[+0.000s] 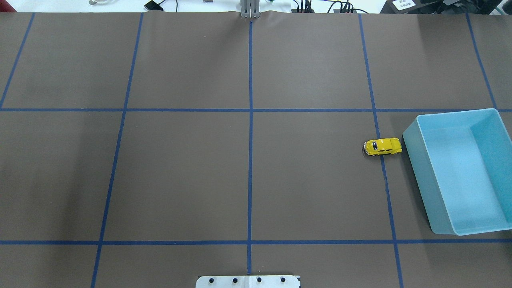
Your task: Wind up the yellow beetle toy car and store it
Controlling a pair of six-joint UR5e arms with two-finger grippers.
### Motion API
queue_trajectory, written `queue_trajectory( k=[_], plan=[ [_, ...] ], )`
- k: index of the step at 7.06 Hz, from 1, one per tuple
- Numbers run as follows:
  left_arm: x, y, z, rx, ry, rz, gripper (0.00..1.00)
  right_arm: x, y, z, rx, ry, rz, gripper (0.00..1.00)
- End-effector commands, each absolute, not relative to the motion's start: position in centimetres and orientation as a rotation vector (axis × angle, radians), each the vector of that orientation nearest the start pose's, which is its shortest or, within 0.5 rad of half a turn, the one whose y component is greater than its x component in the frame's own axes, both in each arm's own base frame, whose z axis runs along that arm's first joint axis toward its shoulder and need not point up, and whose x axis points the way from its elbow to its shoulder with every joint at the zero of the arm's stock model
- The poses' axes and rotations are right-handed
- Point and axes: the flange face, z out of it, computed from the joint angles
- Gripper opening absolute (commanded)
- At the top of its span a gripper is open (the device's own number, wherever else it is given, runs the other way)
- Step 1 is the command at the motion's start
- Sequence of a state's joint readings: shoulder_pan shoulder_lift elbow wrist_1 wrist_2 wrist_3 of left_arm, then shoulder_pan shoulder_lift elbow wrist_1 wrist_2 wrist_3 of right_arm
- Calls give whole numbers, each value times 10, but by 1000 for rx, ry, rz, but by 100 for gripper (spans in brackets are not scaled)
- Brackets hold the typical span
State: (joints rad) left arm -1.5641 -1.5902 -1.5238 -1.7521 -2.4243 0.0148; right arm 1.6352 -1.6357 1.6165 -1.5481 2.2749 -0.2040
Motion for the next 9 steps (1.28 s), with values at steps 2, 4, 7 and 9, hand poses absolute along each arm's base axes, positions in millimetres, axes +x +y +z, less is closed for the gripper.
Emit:
queue_trajectory(
  k=[2,4,7,9],
  plan=[
    [-52,-511,633,127,866,-4,100,98,-449,664,103,-691,-140,100],
    [-52,-503,646,100,864,-17,100,96,-489,610,215,-652,-210,100],
    [-53,-504,646,100,861,-17,100,17,-554,523,322,-656,-403,100],
    [-52,-499,653,80,877,-27,100,-28,-577,483,371,-664,-503,100]
  ],
)
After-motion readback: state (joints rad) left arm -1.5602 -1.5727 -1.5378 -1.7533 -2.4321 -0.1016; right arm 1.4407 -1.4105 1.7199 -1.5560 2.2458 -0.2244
